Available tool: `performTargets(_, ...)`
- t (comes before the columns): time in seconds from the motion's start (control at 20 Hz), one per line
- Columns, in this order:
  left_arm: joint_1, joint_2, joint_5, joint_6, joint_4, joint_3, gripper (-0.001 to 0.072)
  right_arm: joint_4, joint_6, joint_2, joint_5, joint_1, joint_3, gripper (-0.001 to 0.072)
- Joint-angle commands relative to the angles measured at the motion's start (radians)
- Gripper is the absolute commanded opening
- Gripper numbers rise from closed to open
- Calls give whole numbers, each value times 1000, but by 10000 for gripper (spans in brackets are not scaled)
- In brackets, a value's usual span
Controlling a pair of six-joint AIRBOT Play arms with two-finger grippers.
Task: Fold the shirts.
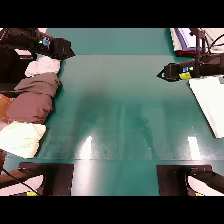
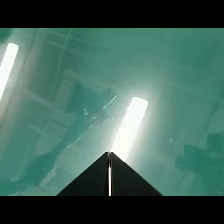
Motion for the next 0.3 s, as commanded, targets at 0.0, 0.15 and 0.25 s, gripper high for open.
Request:
performTargets(0.0, -1, 0, 1, 0, 0, 0, 25, -3, 2, 0, -2, 22, 1, 14)
performTargets(0.15, -1, 0, 2, 0, 0, 0, 25, -3, 2, 0, -1, 22, 1, 15)
performTargets(0.25, -1, 0, 2, 0, 0, 0, 25, -3, 2, 0, 2, 22, 1, 14)
